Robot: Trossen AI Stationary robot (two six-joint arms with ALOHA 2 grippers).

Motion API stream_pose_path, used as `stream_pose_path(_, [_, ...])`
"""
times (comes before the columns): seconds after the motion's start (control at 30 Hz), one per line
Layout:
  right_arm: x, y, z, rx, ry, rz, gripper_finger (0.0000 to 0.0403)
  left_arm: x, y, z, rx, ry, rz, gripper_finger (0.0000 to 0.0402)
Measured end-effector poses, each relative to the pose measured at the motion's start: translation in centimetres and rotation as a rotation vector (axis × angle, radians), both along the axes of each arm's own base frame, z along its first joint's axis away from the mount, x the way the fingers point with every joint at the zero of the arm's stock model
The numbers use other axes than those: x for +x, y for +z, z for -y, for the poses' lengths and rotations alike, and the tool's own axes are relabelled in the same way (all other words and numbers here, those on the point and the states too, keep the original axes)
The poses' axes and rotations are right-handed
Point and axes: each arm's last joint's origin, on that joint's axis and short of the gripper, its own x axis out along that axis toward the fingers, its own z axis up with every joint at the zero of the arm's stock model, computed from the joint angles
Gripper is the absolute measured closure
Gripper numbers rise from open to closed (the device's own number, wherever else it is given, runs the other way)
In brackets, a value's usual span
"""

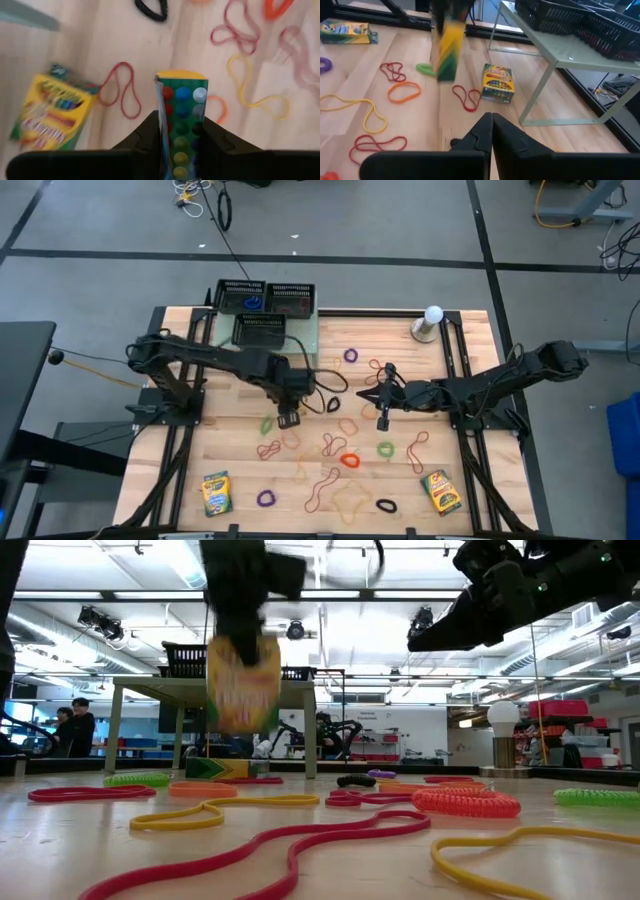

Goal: Pick & Place Office Desk Supplies
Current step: Put the yellow crayon box into the bottom black bin

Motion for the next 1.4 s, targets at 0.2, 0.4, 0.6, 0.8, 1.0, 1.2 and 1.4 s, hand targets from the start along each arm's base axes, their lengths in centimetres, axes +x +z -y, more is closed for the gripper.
stream_pose_path(0.2, [0.1, 0.2, 0.0, 0.016, -0.005, 0.020, 0.0389, -3.7, 8.5, -0.9, 0.067, 0.307, 0.025, 0.0306])
stream_pose_path(0.4, [0.2, 0.2, 0.7, 0.066, -0.049, 0.034, 0.0389, -7.2, 15.2, -3.3, 0.084, 0.610, 0.164, 0.0307])
stream_pose_path(0.6, [0.4, 0.4, 1.4, 0.104, -0.059, 0.066, 0.0389, -9.5, 18.3, -8.0, 0.074, 0.807, 0.283, 0.0307])
stream_pose_path(0.8, [0.4, 0.4, 1.5, 0.108, -0.051, 0.060, 0.0390, -11.0, 17.8, -12.6, 0.105, 0.949, 0.237, 0.0307])
stream_pose_path(1.0, [0.4, 0.4, 1.5, 0.109, -0.048, 0.057, 0.0390, -11.4, 16.4, -15.2, 0.080, 1.035, 0.172, 0.0307])
stream_pose_path(1.2, [0.4, 0.4, 1.5, 0.106, -0.047, 0.056, 0.0390, -11.5, 15.0, -16.1, 0.066, 1.089, 0.117, 0.0308])
stream_pose_path(1.4, [0.4, 0.4, 1.5, 0.107, -0.048, 0.056, 0.0390, -11.5, 13.6, -16.6, 0.057, 1.143, 0.065, 0.0308])
